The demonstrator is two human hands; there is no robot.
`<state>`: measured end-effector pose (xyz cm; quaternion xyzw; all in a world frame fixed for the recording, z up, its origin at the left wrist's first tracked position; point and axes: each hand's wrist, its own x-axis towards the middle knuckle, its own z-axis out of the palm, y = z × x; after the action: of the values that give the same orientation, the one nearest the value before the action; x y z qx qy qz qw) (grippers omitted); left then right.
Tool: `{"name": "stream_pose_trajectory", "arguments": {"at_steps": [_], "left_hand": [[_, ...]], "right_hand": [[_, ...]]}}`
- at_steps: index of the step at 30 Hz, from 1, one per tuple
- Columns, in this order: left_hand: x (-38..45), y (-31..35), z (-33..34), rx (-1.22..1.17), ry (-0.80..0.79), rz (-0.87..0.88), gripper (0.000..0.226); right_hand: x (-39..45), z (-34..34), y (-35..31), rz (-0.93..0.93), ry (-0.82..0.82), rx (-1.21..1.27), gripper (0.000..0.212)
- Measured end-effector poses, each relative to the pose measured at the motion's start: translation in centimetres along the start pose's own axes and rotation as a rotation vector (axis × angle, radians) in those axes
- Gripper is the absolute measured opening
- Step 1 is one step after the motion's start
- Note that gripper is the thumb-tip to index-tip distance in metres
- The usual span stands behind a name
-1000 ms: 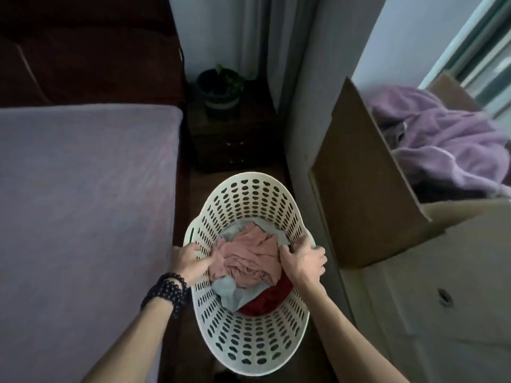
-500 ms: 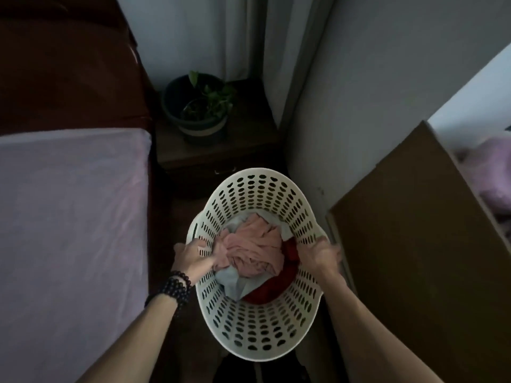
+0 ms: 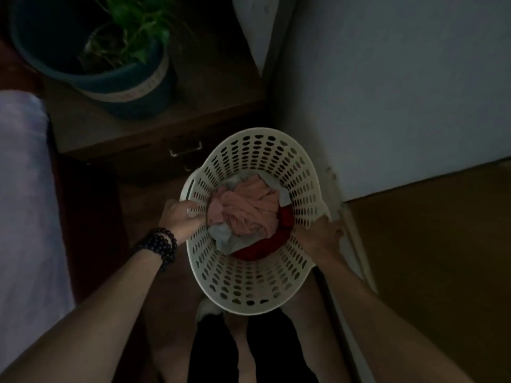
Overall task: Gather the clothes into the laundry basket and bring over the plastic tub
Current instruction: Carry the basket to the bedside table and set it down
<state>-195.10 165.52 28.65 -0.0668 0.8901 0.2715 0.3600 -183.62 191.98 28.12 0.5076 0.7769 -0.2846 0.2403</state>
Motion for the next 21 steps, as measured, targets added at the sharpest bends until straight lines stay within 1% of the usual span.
{"name": "stream_pose_trajectory", "arguments": {"at_steps": [3, 4, 6, 7, 9, 11, 14, 16, 18, 21], "left_hand": [[2.0, 0.6, 0.6, 0.02, -0.053, 0.02, 0.043], [2.6, 1.0, 0.9, 0.014, -0.07, 0.03, 0.04], [3.8, 1.5, 1.7, -0.01, -0.09, 0.04, 0.027], [4.3, 1.8, 2.0, -0.022, -0.088, 0.055, 0.021], [5.6, 2.0, 2.5, -0.042, -0.063, 0.087, 0.016], [6.9, 2.2, 2.6, -0.057, -0.022, 0.092, 0.021], [9.1, 1.8, 1.8, -0.076, 0.04, 0.049, 0.027], [10.4, 1.4, 1.5, -0.099, 0.046, -0.006, 0.036], [10.9, 1.1, 1.5, -0.104, 0.057, -0.065, 0.043], [11.1, 0.6, 1.9, -0.045, 0.026, -0.083, 0.055]], "right_hand": [[1.0, 1.5, -0.7, 0.0, 0.006, -0.017, 0.061], [1.4, 1.9, -0.9, -0.005, 0.012, -0.012, 0.059], [2.0, 2.5, -1.6, -0.018, 0.025, 0.008, 0.056], [2.4, 2.6, -1.9, -0.021, 0.029, 0.022, 0.055], [3.4, 2.9, -2.4, -0.029, 0.051, 0.032, 0.055], [4.5, 2.7, -2.4, -0.048, 0.072, 0.024, 0.054], [6.3, 2.7, -1.6, -0.073, 0.109, 0.006, 0.052], [7.3, 3.0, -0.9, -0.065, 0.122, -0.011, 0.059], [7.9, 3.6, -0.2, -0.035, 0.128, -0.031, 0.07], [7.9, 4.8, 0.8, -0.007, 0.139, -0.086, 0.08]]}}
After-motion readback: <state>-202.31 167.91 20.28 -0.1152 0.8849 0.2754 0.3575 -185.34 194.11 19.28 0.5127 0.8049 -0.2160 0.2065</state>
